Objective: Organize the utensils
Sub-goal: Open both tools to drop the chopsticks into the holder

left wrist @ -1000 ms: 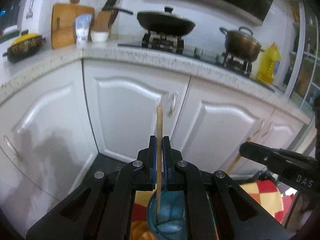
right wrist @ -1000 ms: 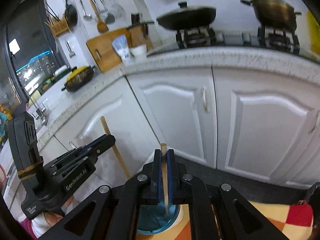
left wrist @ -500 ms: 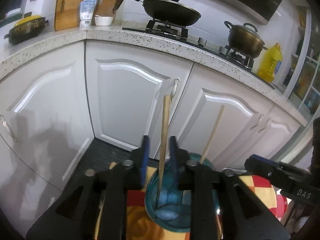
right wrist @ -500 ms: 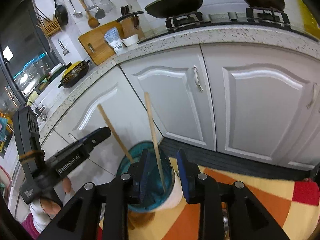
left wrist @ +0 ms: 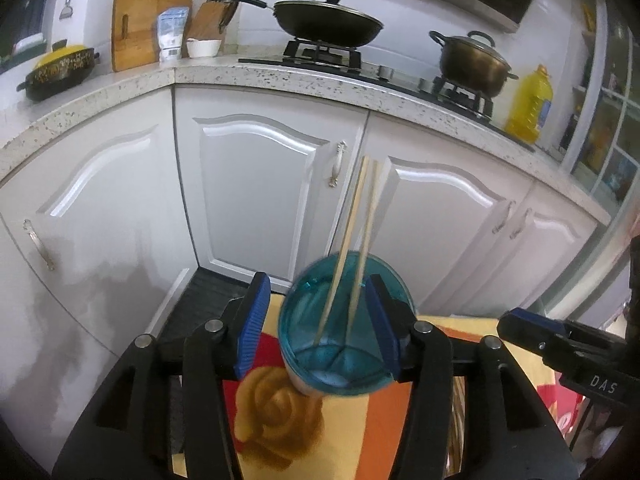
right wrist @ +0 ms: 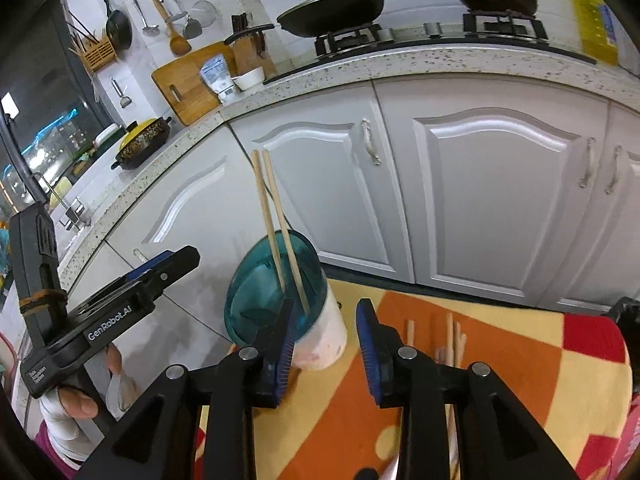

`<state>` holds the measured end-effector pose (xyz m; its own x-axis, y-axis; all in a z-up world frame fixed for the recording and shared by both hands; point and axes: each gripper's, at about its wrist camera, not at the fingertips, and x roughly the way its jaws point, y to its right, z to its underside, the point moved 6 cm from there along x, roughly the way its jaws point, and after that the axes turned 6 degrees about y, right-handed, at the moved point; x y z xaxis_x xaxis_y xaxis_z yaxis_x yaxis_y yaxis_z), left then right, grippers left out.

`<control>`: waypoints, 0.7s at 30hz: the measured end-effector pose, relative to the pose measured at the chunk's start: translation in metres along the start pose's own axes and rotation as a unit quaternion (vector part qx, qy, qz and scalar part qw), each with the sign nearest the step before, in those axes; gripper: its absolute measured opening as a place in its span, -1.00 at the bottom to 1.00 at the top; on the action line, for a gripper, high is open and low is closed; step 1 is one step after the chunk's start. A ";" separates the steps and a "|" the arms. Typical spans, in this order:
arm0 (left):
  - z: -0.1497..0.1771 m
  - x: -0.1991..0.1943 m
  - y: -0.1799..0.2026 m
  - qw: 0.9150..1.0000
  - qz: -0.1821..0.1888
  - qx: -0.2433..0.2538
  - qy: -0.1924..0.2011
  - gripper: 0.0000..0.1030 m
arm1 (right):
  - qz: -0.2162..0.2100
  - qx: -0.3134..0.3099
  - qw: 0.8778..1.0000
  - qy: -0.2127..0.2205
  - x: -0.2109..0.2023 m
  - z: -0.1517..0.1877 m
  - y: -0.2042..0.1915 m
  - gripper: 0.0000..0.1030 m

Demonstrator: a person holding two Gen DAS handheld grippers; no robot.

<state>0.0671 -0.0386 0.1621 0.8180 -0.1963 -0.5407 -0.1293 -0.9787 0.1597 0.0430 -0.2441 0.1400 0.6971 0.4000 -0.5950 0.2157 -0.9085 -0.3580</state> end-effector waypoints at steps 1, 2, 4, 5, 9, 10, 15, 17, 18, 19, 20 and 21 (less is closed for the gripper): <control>0.002 -0.003 0.003 1.000 0.001 0.003 0.000 -0.05 | 0.004 0.002 1.000 0.002 -0.005 0.003 0.002 -0.35; 0.005 -0.006 0.006 1.000 0.003 0.005 -0.001 -0.05 | 0.007 0.003 1.000 0.002 -0.008 0.006 0.004 -0.31; 0.010 -0.011 0.014 1.000 0.010 0.011 -0.003 -0.05 | 0.016 0.005 1.000 0.003 -0.016 0.013 0.009 -0.31; 0.012 -0.013 0.018 1.000 0.012 0.015 -0.005 -0.05 | 0.021 0.006 1.000 0.003 -0.020 0.016 0.011 -0.30; 0.020 -0.022 0.033 0.999 0.018 0.029 -0.005 -0.04 | 0.038 0.015 0.999 0.009 -0.034 0.026 0.021 -0.30; 0.023 -0.024 0.036 0.999 0.022 0.029 -0.007 -0.04 | 0.041 0.017 0.999 0.010 -0.037 0.028 0.023 -0.29; 0.033 -0.031 0.056 0.999 0.035 0.038 -0.013 -0.04 | 0.061 0.013 0.998 0.021 -0.055 0.033 0.030 -0.19; 0.038 -0.034 0.064 0.998 0.037 0.045 -0.012 -0.04 | 0.067 0.011 0.997 0.024 -0.061 0.035 0.033 -0.19; 0.040 -0.034 0.067 0.998 0.039 0.047 -0.013 -0.04 | 0.067 0.013 0.997 0.024 -0.064 0.037 0.035 -0.19; 0.042 -0.035 0.069 0.998 0.040 0.048 -0.014 -0.04 | 0.068 0.015 0.997 0.025 -0.067 0.039 0.038 -0.18; 0.045 -0.034 0.072 0.998 0.042 0.048 -0.018 -0.04 | 0.070 0.018 0.997 0.024 -0.069 0.041 0.041 -0.18; 0.047 -0.033 0.074 0.998 0.044 0.049 -0.022 -0.04 | 0.073 0.020 0.997 0.023 -0.071 0.044 0.044 -0.18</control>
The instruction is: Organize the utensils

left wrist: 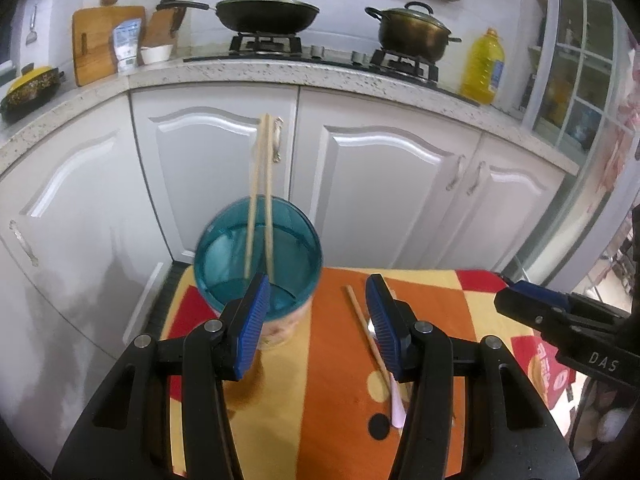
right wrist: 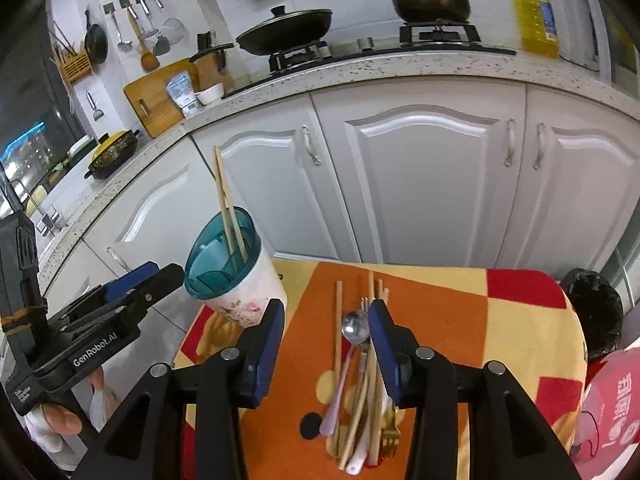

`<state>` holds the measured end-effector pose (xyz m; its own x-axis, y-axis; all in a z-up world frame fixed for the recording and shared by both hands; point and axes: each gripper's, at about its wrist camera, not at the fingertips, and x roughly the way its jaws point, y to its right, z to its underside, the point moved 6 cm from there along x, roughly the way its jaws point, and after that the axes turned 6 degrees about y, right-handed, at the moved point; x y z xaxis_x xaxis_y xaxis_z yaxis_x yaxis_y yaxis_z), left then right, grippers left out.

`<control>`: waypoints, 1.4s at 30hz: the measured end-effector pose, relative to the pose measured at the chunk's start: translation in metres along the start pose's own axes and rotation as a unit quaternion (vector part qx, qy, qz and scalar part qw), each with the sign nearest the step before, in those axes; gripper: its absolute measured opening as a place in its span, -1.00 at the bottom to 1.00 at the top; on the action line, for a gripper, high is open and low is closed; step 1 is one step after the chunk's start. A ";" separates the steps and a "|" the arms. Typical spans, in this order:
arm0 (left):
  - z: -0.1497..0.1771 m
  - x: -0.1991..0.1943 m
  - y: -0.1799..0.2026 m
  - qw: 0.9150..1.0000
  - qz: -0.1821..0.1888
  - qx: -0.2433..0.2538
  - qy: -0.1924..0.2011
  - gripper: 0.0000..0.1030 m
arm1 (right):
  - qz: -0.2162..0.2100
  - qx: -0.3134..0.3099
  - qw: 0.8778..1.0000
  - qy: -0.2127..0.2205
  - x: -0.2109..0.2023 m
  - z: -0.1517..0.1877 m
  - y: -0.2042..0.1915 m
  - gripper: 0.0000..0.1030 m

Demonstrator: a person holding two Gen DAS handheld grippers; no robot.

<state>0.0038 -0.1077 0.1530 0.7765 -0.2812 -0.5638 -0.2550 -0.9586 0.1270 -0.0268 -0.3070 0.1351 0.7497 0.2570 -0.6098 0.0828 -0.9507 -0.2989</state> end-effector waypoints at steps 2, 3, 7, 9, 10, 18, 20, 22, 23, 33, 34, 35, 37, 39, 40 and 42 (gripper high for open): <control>0.004 0.003 0.006 1.000 0.003 0.002 -0.006 -0.04 | 0.006 0.004 1.000 -0.002 -0.002 0.004 0.007 -0.18; 0.006 0.003 0.008 1.000 0.004 0.004 -0.008 -0.04 | 0.008 0.006 1.000 -0.003 -0.003 0.007 0.010 -0.18; 0.015 0.009 0.015 1.000 0.012 0.004 -0.022 -0.04 | 0.019 0.015 1.000 -0.015 -0.002 0.018 0.026 -0.18; 0.022 0.013 0.016 0.999 0.020 -0.002 -0.035 -0.04 | 0.026 0.020 0.999 -0.028 0.002 0.027 0.035 -0.18; 0.025 0.015 0.016 0.999 0.021 -0.003 -0.040 -0.04 | 0.029 0.023 0.999 -0.036 0.005 0.032 0.040 -0.18; 0.062 0.041 0.020 0.995 0.021 0.009 -0.093 -0.04 | 0.037 0.050 0.995 -0.082 0.036 0.067 0.067 -0.18; 0.070 0.047 0.022 0.994 0.024 0.009 -0.105 -0.04 | 0.033 0.056 0.994 -0.090 0.044 0.072 0.070 -0.18; 0.078 0.054 0.025 0.993 0.030 0.007 -0.116 -0.04 | 0.031 0.059 0.993 -0.096 0.051 0.075 0.071 -0.18; 0.080 0.057 0.026 0.992 0.032 0.007 -0.120 -0.04 | 0.031 0.060 0.993 -0.098 0.054 0.075 0.072 -0.18; 0.094 0.099 0.032 0.987 0.028 -0.007 -0.157 -0.04 | -0.020 0.033 0.993 -0.112 0.103 0.045 0.057 -0.39; 0.095 0.103 0.031 0.987 0.027 -0.009 -0.159 -0.04 | -0.026 0.030 0.993 -0.115 0.110 0.041 0.055 -0.40; 0.095 0.106 0.031 0.986 0.026 -0.011 -0.161 -0.04 | -0.030 0.029 0.992 -0.118 0.117 0.038 0.053 -0.40; 0.096 0.111 0.031 0.986 0.025 -0.014 -0.166 -0.04 | -0.036 0.024 0.991 -0.127 0.134 0.033 0.050 -0.41; 0.097 0.115 0.030 0.985 0.024 -0.016 -0.171 -0.04 | -0.034 0.023 0.990 -0.132 0.149 0.028 0.051 -0.41; 0.098 0.116 0.030 0.985 0.023 -0.017 -0.172 -0.04 | -0.034 0.023 0.990 -0.136 0.156 0.026 0.052 -0.41; 0.098 0.119 0.028 0.984 0.023 -0.020 -0.174 -0.04 | -0.032 0.023 0.989 -0.145 0.170 0.024 0.053 -0.41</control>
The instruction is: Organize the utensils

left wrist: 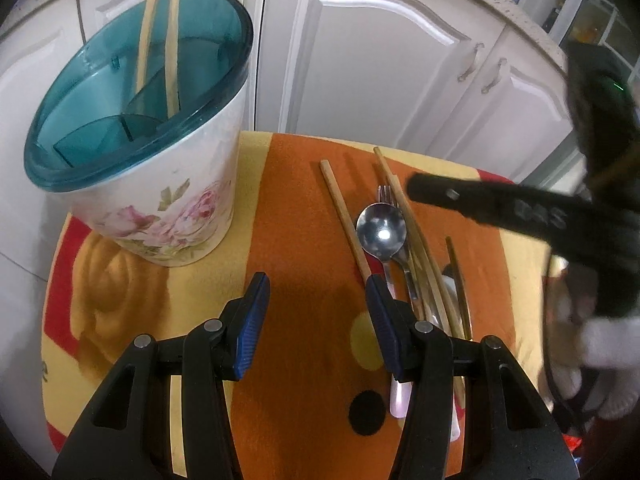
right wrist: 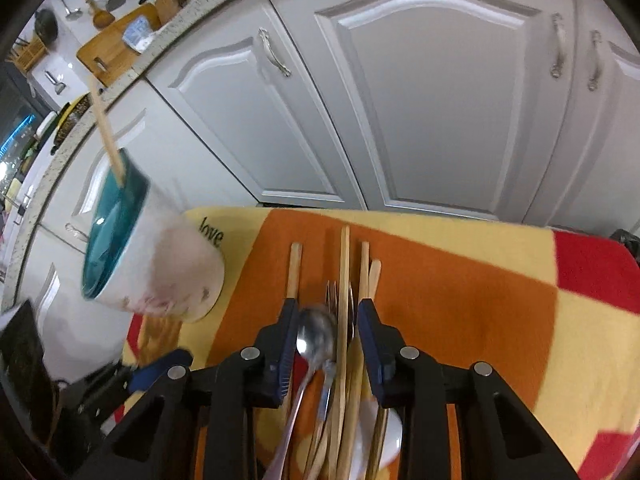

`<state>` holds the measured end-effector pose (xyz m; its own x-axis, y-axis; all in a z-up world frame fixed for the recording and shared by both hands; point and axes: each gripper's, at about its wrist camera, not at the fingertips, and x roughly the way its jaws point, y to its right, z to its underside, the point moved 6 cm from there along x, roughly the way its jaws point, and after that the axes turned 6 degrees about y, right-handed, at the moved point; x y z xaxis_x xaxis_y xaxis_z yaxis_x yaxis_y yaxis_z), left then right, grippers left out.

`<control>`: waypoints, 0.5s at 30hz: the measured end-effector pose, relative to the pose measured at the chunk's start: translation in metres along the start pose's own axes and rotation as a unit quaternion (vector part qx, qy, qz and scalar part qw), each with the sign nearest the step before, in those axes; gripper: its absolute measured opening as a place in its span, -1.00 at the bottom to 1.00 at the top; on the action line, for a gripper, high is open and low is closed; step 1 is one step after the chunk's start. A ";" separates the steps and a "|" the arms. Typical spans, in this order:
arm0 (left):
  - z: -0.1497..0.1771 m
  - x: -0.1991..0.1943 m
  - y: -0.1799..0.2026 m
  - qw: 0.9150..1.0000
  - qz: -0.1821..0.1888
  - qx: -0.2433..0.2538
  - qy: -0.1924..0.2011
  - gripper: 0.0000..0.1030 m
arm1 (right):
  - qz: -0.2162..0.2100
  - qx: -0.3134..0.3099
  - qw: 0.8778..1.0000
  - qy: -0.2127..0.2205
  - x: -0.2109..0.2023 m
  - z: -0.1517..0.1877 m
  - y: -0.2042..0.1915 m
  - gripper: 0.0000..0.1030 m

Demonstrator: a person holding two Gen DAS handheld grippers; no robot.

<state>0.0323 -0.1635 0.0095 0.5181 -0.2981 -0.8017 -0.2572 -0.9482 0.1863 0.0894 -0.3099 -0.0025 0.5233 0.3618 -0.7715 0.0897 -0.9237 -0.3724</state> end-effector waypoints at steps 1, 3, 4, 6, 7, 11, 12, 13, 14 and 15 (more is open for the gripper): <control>-0.001 0.002 -0.001 1.000 0.000 -0.002 -0.001 -0.04 | 0.001 0.000 1.000 -0.004 0.005 -0.002 0.002 -0.41; -0.003 0.007 -0.001 1.000 0.000 -0.007 -0.005 -0.04 | 0.000 0.003 1.000 -0.008 0.013 -0.005 0.005 -0.59; -0.004 0.010 -0.001 1.000 0.000 -0.009 -0.007 -0.04 | -0.007 0.011 1.000 -0.007 0.017 -0.007 0.008 -0.75; -0.006 0.015 0.000 1.000 -0.001 -0.011 -0.010 -0.04 | -0.020 0.024 0.999 -0.010 0.021 -0.007 0.014 -0.84; -0.007 0.018 0.001 1.000 -0.001 -0.011 -0.012 -0.04 | -0.023 0.028 0.999 -0.010 0.020 -0.007 0.018 -0.86; -0.008 0.027 0.005 1.000 -0.004 -0.007 -0.017 -0.04 | -0.029 0.036 0.999 -0.010 0.014 -0.008 0.026 -0.87; -0.007 0.028 0.005 1.000 -0.004 -0.007 -0.018 -0.04 | -0.028 0.032 0.999 -0.006 0.013 -0.011 0.025 -0.87; -0.006 0.029 0.006 1.000 -0.005 -0.007 -0.020 -0.04 | -0.029 0.026 0.999 -0.001 0.012 -0.015 0.022 -0.86; -0.006 0.032 0.006 1.000 -0.005 -0.008 -0.022 -0.04 | -0.027 0.023 0.999 -0.001 0.015 -0.018 0.020 -0.86; -0.006 0.034 0.008 1.000 -0.005 -0.008 -0.025 -0.04 | -0.018 0.020 1.000 -0.004 0.018 -0.019 0.020 -0.86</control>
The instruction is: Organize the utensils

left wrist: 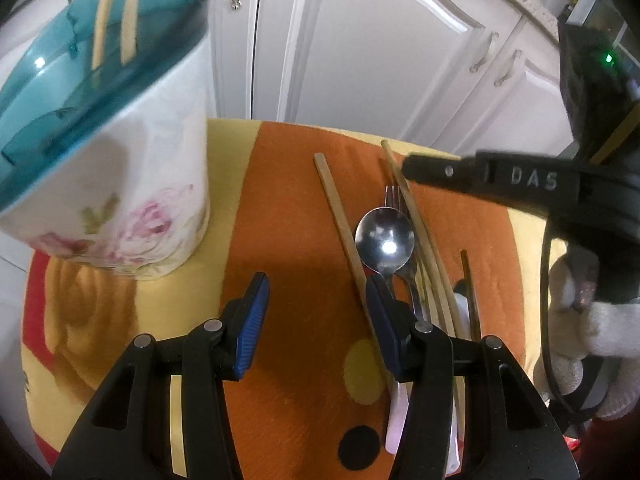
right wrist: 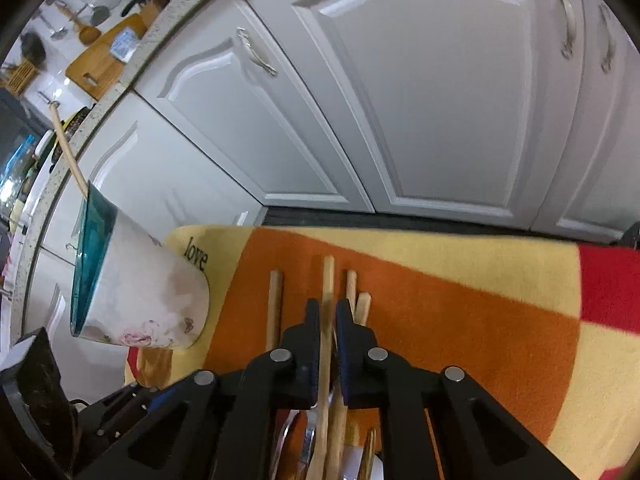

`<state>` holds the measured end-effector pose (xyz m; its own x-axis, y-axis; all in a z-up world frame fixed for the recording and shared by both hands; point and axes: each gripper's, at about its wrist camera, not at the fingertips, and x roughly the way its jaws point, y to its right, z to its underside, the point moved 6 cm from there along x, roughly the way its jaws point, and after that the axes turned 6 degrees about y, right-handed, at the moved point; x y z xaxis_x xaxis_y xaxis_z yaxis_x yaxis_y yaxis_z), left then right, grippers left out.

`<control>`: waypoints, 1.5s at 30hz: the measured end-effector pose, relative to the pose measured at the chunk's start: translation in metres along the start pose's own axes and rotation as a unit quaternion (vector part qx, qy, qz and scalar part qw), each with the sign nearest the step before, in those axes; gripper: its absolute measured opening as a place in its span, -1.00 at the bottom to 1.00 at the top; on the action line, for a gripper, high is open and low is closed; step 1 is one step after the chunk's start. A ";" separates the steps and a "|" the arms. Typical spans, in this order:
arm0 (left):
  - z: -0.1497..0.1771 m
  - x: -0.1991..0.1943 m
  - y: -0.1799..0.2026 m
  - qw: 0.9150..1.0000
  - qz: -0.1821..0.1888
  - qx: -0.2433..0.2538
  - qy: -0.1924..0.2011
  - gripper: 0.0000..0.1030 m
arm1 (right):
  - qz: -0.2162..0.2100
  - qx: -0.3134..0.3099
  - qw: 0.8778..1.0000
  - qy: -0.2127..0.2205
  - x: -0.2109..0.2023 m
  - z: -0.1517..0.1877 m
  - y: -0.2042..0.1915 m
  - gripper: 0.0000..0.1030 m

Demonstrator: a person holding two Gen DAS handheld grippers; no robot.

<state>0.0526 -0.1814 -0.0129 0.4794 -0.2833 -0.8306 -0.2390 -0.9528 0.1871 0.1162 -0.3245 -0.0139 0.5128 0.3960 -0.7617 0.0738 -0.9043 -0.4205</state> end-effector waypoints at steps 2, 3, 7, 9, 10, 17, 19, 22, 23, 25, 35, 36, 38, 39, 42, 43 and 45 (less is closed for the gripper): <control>-0.001 0.005 0.003 1.000 -0.002 0.003 -0.003 -0.04 | 0.002 -0.002 1.000 -0.008 0.008 -0.001 0.000 -0.86; -0.001 0.008 0.005 1.000 -0.003 0.006 -0.004 -0.04 | -0.004 -0.001 1.000 -0.012 0.010 -0.001 -0.001 -0.86; -0.003 0.016 0.006 1.000 -0.006 0.009 -0.005 -0.04 | -0.010 0.003 1.000 -0.014 0.015 0.000 0.000 -0.86; -0.004 0.018 0.007 1.000 -0.005 0.008 -0.005 -0.05 | -0.015 0.011 1.000 -0.013 0.013 -0.001 0.002 -0.86; -0.007 0.020 0.007 1.000 -0.002 0.006 -0.003 -0.09 | -0.013 0.005 1.000 -0.013 0.011 -0.001 0.001 -0.86; -0.010 0.021 0.013 0.999 0.043 0.016 -0.008 -0.90 | -0.039 0.012 0.999 0.007 -0.024 0.009 0.003 -0.89; -0.006 0.016 0.010 0.999 0.044 0.022 -0.012 -0.97 | -0.061 0.036 0.997 0.019 -0.043 0.014 0.009 -0.89; 0.004 0.006 0.001 0.998 0.049 0.025 -0.023 -0.98 | -0.090 0.066 0.993 0.030 -0.067 0.028 0.017 -0.90; 0.008 0.003 -0.002 0.998 0.053 0.024 -0.028 -0.99 | -0.094 0.070 0.993 0.031 -0.072 0.033 0.017 -0.90; 0.019 -0.008 -0.007 0.998 0.055 0.028 -0.032 -0.99 | -0.103 0.072 0.992 0.032 -0.080 0.045 0.017 -0.90; 0.016 -0.022 -0.011 0.999 0.050 -0.009 -0.016 -0.95 | -0.048 0.101 0.993 0.035 -0.104 0.082 0.055 -0.89; 0.013 -0.018 -0.007 0.999 0.050 -0.012 -0.014 -0.89 | -0.046 0.103 0.993 0.036 -0.106 0.083 0.057 -0.89; 0.007 -0.008 0.001 0.999 0.044 -0.010 -0.014 -0.77 | -0.043 0.105 0.993 0.038 -0.111 0.085 0.061 -0.89; 0.005 -0.002 0.007 0.999 0.043 -0.009 -0.015 -0.74 | -0.041 0.104 0.993 0.039 -0.113 0.086 0.062 -0.89; 0.004 0.017 0.016 0.999 0.040 -0.008 -0.031 -0.74 | -0.038 0.109 0.992 0.042 -0.117 0.087 0.066 -0.89; 0.006 0.019 0.016 0.999 0.041 -0.007 -0.030 -0.73 | -0.037 0.111 0.992 0.043 -0.119 0.088 0.068 -0.89; 0.006 0.017 0.015 0.999 0.040 0.002 -0.024 -0.77 | -0.037 0.113 0.992 0.044 -0.119 0.089 0.068 -0.89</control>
<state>0.0522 -0.2001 -0.0271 0.4166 -0.3532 -0.8377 -0.2793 -0.9266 0.2519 -0.0164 -0.4193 0.0044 0.5863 0.4351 -0.6833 -0.0746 -0.8110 -0.5803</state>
